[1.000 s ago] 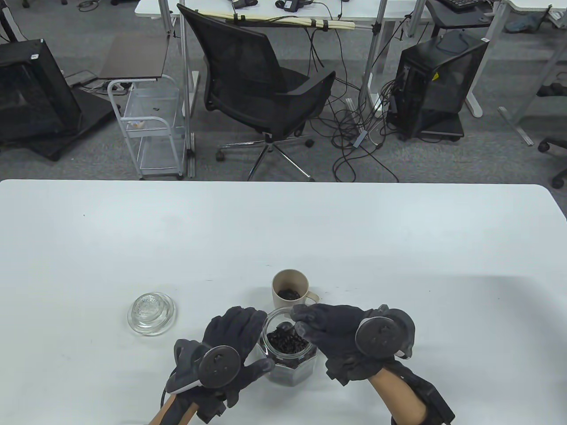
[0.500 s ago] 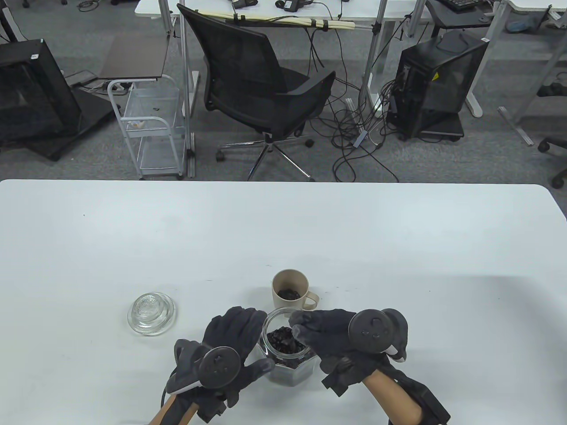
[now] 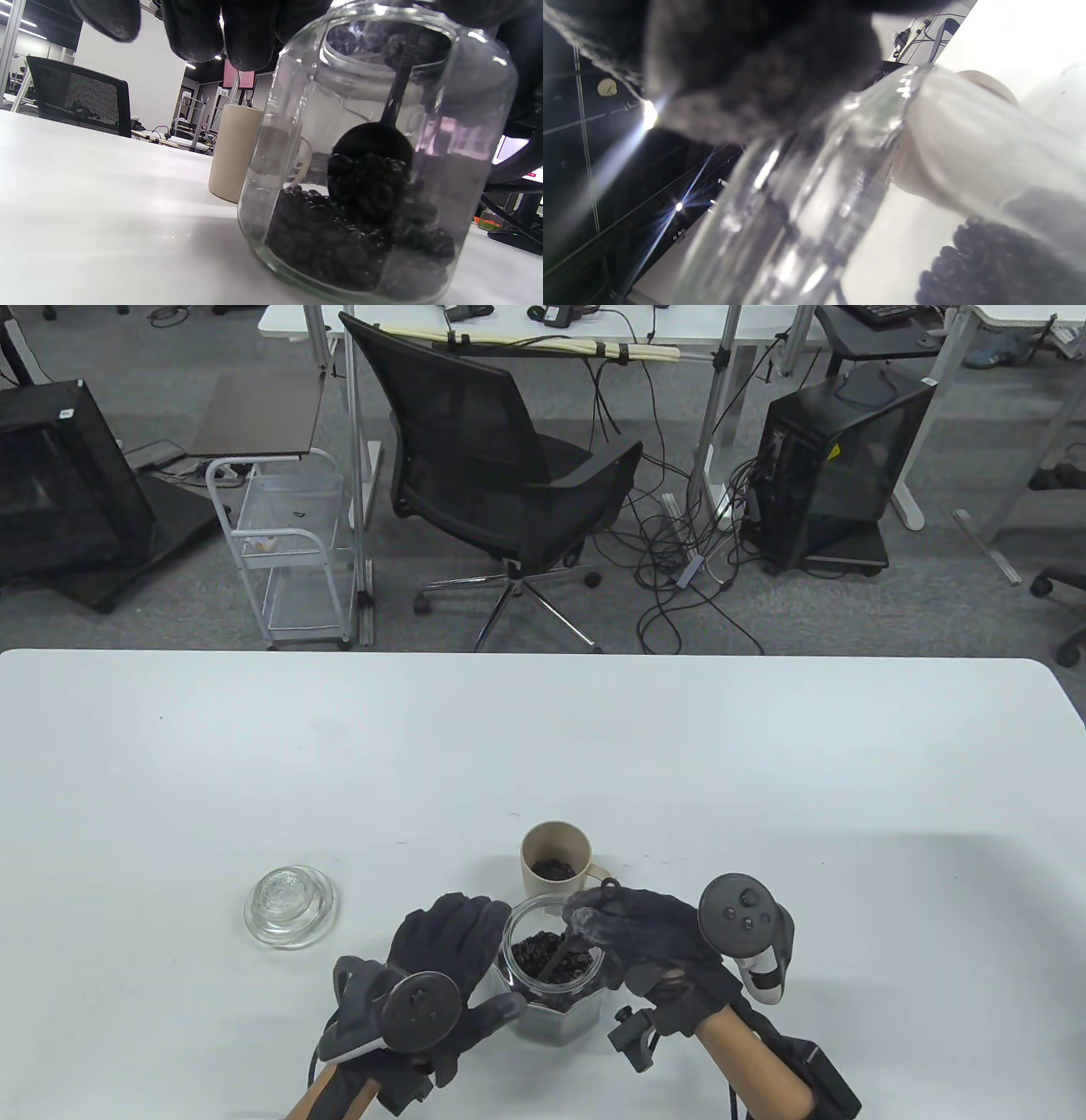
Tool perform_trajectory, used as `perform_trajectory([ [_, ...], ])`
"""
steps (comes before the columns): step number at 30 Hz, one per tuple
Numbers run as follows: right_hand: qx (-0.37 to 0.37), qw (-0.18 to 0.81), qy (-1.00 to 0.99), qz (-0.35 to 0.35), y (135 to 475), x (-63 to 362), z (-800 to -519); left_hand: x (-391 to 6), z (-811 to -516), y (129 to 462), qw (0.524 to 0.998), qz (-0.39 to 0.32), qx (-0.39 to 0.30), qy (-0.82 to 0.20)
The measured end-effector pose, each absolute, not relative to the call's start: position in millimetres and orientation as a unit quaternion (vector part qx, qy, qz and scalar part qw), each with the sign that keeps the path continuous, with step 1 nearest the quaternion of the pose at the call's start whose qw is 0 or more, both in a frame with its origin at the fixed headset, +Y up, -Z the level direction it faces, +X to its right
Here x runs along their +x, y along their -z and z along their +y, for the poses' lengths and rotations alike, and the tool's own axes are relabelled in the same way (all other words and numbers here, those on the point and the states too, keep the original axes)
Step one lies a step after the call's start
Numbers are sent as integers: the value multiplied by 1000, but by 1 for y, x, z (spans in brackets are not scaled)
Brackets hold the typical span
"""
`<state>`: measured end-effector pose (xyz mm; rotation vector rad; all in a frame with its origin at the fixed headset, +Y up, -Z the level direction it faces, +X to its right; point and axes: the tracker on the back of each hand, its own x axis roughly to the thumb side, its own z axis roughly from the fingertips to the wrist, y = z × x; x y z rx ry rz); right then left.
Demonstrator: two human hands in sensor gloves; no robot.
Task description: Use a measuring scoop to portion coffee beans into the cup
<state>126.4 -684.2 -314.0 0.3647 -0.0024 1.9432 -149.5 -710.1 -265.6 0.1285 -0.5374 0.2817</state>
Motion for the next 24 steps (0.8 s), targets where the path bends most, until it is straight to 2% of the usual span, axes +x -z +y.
perform_trajectory([
  [10, 83, 626, -776, -9, 317, 144, -686, -150, -710, 265, 952, -266, 63, -139],
  [20, -23, 741, -666, 81, 336, 166, -724, -150, -710, 264, 952, -267, 62, -139],
  [24, -36, 749, -657, 79, 340, 174, -728, -150, -710, 264, 952, -267, 62, -139],
])
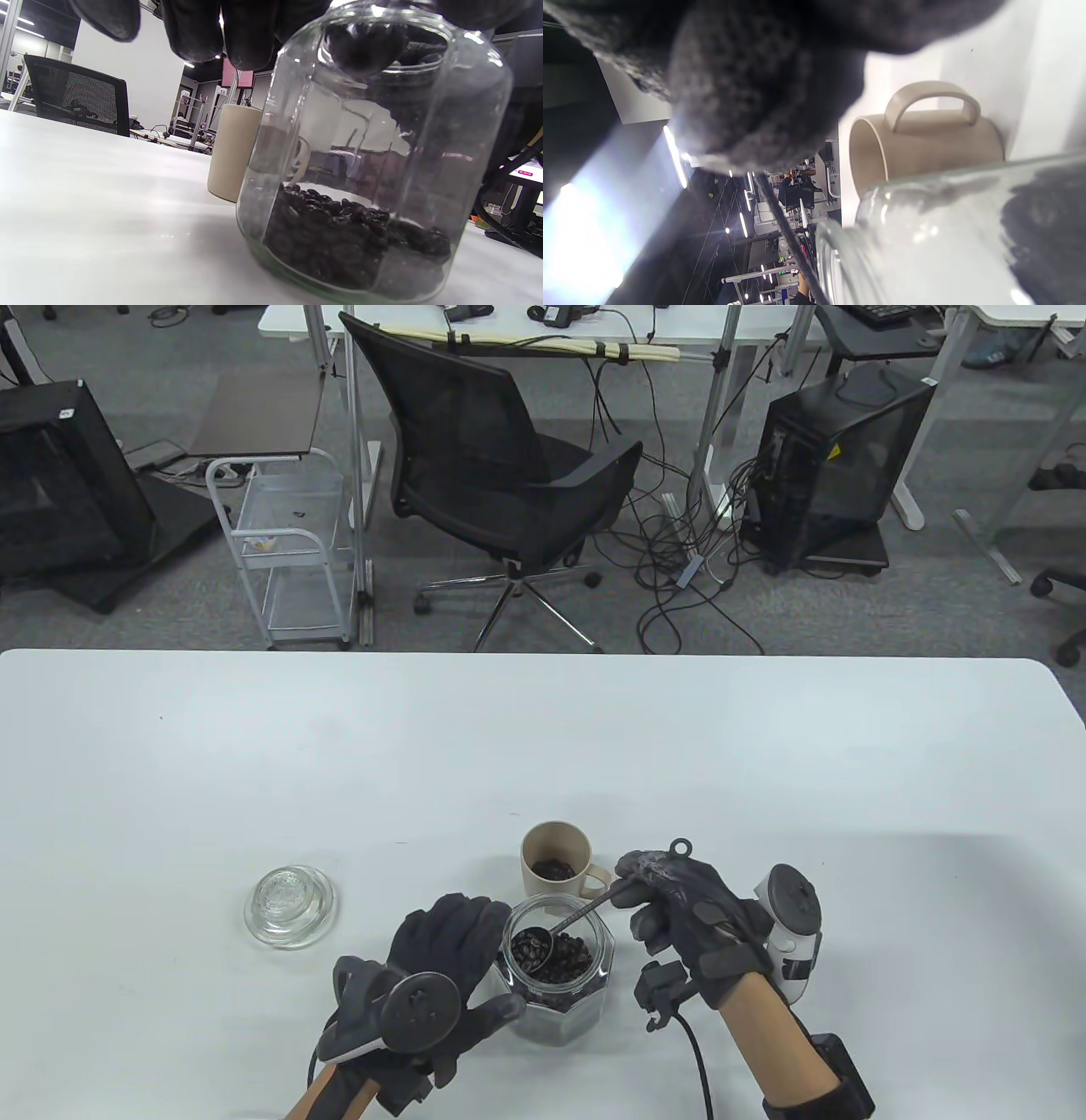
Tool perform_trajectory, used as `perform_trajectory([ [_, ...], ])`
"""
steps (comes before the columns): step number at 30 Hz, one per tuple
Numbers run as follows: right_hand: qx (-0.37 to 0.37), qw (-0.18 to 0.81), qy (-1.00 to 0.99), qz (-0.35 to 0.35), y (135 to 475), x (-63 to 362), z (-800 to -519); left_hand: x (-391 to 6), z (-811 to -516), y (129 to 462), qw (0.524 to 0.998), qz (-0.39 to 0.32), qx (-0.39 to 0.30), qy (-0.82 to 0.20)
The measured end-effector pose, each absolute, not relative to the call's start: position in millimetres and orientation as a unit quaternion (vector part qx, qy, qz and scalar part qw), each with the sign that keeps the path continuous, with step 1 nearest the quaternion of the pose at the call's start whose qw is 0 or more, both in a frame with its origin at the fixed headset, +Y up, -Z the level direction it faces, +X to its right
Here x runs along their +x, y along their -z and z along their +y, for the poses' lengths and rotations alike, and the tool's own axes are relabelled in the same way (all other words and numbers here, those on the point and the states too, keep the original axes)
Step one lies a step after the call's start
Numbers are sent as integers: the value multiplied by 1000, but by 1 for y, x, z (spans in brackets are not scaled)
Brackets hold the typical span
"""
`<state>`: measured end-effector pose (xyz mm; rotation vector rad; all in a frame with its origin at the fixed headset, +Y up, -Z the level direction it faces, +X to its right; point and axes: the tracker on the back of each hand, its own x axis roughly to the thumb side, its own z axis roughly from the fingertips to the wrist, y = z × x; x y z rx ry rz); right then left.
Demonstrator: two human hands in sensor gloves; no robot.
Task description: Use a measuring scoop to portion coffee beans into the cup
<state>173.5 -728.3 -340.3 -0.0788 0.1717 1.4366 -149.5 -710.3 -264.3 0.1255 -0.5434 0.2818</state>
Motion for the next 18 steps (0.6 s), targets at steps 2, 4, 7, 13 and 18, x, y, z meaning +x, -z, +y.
perform_trajectory([
  [2, -39, 753, -652, 75, 342, 177, -728, -150, -710, 264, 952, -267, 62, -139],
  [4, -43, 758, -646, 76, 343, 180, -730, -150, -710, 264, 951, -268, 62, -139],
  [7, -52, 766, -637, 75, 345, 185, -732, -150, -710, 264, 952, -267, 62, -139],
  [13, -61, 793, -603, 62, 347, 191, -726, -150, -711, 265, 951, -268, 62, -140],
  [18, -89, 808, -582, 9, 352, 197, -722, -150, -710, 265, 951, -268, 61, -140],
])
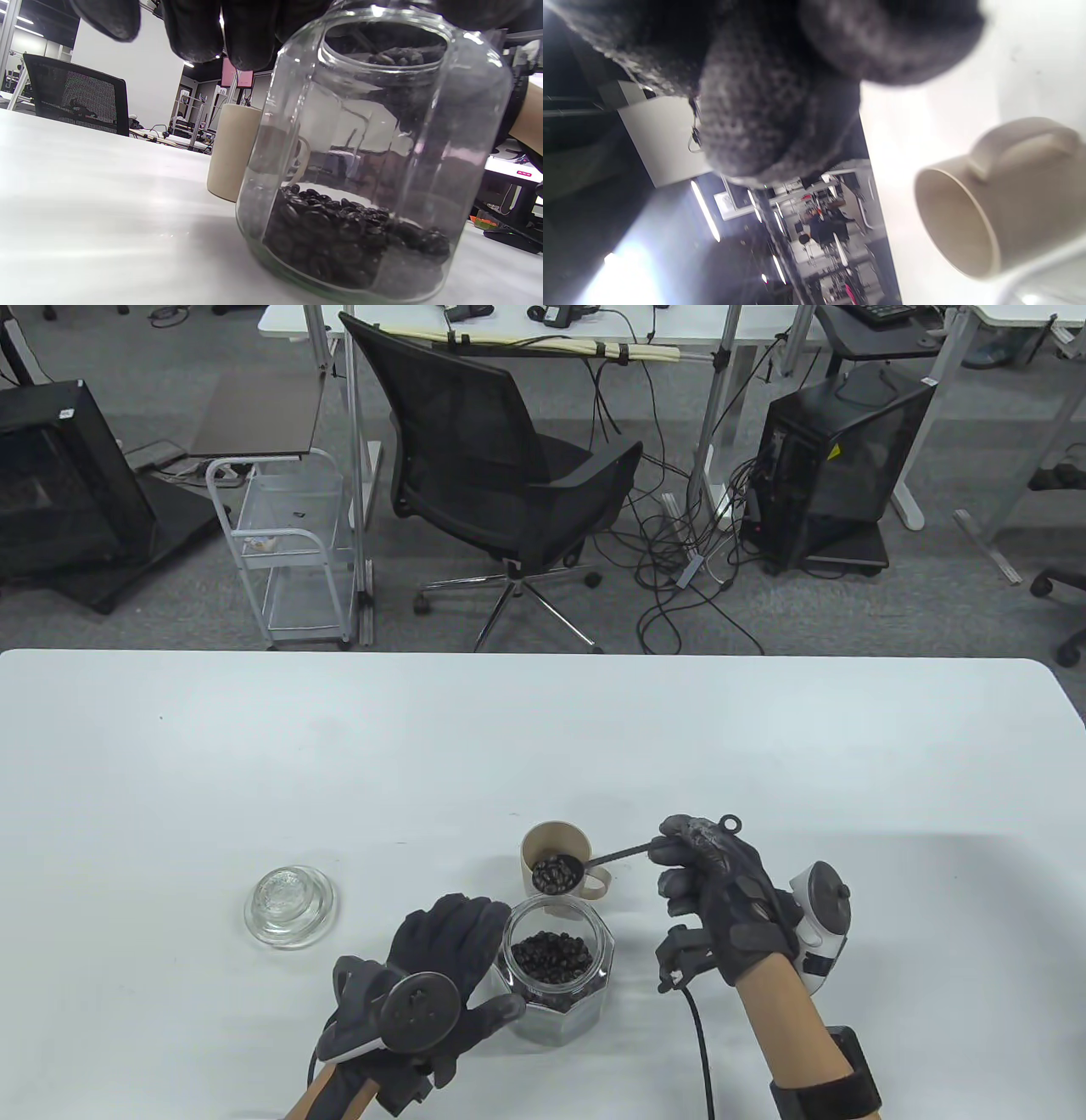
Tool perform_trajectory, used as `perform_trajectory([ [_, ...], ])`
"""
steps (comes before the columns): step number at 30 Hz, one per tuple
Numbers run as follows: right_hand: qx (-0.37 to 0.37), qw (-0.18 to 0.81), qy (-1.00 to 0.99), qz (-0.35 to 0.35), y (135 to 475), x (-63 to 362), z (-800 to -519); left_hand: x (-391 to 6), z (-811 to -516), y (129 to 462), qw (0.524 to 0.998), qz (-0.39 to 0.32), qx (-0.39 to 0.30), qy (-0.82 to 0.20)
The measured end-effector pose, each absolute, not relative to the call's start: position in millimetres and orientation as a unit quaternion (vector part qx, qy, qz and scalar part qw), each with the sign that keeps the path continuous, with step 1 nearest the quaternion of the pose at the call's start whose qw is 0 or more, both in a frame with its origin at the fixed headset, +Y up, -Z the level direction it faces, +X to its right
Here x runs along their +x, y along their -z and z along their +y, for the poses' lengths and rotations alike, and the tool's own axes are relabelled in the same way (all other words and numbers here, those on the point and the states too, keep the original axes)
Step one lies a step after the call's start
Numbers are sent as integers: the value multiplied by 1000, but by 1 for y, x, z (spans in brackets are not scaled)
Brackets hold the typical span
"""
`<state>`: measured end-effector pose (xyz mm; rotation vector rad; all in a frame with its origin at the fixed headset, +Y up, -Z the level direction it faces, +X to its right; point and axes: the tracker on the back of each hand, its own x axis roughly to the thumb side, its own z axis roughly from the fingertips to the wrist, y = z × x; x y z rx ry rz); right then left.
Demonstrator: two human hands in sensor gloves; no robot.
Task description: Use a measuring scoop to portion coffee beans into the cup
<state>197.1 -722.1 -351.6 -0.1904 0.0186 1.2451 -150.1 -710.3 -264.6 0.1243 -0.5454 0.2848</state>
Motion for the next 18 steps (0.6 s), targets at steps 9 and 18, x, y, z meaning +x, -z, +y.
perform_trajectory([
  [9, -123, 764, -632, -42, 361, 205, -735, -150, -710, 265, 951, -268, 60, -139],
  [18, -17, 659, -742, -121, 361, 191, -719, -150, -710, 264, 952, -268, 61, -136],
])
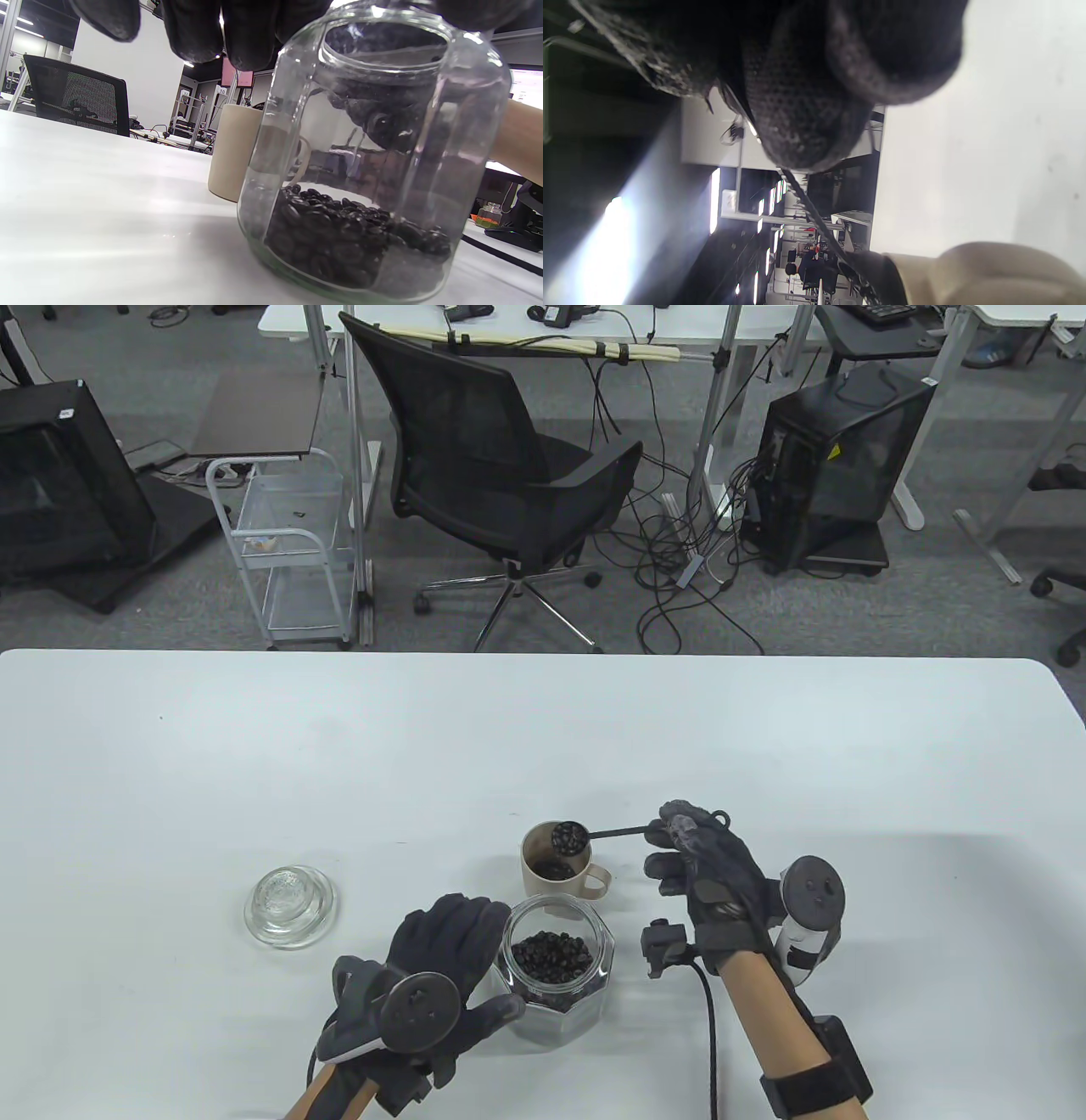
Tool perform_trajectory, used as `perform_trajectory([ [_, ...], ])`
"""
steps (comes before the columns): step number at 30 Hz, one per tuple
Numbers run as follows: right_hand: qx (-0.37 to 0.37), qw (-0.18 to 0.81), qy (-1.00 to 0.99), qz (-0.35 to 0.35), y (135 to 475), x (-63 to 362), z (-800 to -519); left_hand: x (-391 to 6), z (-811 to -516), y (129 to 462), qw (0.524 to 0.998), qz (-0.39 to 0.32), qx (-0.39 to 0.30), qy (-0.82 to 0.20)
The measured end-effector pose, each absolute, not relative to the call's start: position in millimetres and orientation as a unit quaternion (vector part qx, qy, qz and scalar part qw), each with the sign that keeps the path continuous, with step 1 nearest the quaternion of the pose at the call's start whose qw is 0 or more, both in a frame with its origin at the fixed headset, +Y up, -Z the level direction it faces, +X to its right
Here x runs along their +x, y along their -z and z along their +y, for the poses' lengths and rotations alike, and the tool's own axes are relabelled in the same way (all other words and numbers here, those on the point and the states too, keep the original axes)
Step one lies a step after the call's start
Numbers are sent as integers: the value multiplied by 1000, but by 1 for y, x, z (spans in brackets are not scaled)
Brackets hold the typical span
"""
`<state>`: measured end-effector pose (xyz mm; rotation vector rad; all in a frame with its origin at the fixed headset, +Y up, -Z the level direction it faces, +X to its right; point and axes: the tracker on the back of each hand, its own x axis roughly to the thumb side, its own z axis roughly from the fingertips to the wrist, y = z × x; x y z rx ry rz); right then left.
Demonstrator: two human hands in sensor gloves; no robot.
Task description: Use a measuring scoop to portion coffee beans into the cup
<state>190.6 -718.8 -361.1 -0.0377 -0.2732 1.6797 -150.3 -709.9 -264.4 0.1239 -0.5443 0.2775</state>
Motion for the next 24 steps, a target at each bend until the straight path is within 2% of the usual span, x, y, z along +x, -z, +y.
perform_trajectory([
  [4, 120, 550, -805, -185, 349, 170, -695, -150, -710, 264, 952, -268, 63, -133],
  [7, 221, 433, -846, -220, 335, 150, -677, -150, -709, 264, 952, -268, 64, -131],
  [11, 278, 319, -866, -267, 321, 131, -671, -150, -709, 264, 952, -268, 65, -130],
  [14, 287, 309, -866, -269, 317, 126, -671, -150, -709, 264, 953, -268, 67, -128],
  [18, 274, 348, -856, -268, 317, 130, -670, -150, -709, 263, 953, -268, 67, -127],
  [24, 205, 469, -809, -288, 320, 155, -666, -150, -709, 263, 953, -268, 67, -127],
])
